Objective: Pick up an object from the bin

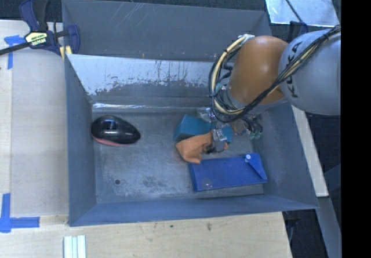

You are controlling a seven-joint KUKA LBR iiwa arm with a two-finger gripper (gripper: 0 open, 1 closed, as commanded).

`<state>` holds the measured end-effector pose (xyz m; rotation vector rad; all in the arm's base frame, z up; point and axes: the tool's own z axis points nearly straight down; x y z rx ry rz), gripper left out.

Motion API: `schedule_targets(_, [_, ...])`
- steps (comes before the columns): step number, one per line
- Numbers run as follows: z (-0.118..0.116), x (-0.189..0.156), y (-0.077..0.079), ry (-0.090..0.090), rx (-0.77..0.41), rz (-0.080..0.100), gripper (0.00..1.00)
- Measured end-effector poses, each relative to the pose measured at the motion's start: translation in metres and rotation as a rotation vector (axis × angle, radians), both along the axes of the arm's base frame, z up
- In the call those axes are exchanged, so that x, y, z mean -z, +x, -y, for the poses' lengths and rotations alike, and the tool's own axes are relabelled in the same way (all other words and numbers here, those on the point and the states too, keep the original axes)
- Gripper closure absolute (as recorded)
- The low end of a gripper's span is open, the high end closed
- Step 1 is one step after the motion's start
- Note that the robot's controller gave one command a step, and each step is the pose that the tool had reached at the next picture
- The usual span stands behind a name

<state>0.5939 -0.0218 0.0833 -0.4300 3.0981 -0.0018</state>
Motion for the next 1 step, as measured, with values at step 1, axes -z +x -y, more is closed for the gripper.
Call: schedule_targets(1, [-0.0311, -0.1423, -0.0062, -0.001, 0.002, -0.015, 1.00])
